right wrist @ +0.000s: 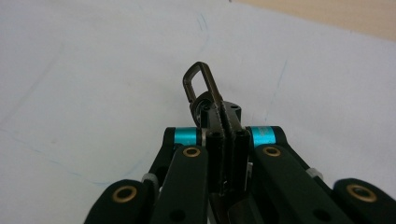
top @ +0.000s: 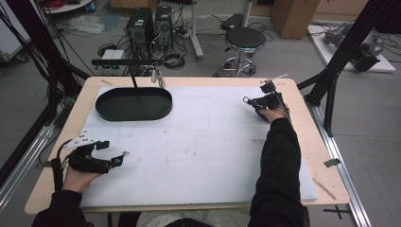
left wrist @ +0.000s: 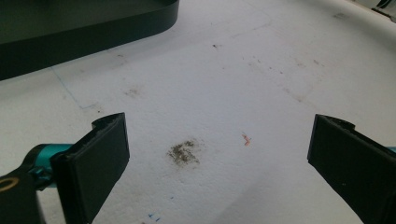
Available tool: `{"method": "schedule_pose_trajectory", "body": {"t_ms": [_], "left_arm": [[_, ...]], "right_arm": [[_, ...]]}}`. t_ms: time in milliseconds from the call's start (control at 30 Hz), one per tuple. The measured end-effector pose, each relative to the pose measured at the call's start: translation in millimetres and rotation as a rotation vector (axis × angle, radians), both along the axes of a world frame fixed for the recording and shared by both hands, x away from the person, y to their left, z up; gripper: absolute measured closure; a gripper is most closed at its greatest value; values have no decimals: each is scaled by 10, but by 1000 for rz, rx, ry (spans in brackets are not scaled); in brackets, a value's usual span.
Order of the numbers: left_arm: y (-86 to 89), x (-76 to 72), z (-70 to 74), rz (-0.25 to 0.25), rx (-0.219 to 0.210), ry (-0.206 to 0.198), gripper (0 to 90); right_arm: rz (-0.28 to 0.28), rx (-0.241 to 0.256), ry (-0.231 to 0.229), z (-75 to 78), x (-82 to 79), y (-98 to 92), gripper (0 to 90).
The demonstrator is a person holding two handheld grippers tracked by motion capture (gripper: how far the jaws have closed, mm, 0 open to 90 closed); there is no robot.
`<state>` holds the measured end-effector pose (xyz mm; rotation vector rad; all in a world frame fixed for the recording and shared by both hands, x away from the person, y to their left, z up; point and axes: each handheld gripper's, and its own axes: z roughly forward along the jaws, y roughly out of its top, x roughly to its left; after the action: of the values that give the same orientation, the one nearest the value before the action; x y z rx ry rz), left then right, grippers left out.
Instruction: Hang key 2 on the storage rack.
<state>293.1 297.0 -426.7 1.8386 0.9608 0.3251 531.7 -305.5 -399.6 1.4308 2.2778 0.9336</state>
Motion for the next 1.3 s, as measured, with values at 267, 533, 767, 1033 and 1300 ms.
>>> {"method": "schedule_pose_trajectory", "body": {"t_ms": [267, 533, 767, 1033, 1300], "left_arm": [[11, -4, 9, 9, -10, -12, 59], [28, -7, 16, 15, -19, -17, 59], [35, -4, 18, 14, -25, -20, 59], [50, -5, 24, 15, -36, -27, 59], [51, -10, 27, 15, -42, -30, 59]], "right_arm": [[3, 75, -67, 216, -85, 31, 893], [14, 163, -128, 390, -145, 136, 893], [61, 228, -171, 506, -179, 331, 893], [112, 250, -201, 644, -206, 617, 892], [171, 268, -227, 761, -258, 909, 892]]}}
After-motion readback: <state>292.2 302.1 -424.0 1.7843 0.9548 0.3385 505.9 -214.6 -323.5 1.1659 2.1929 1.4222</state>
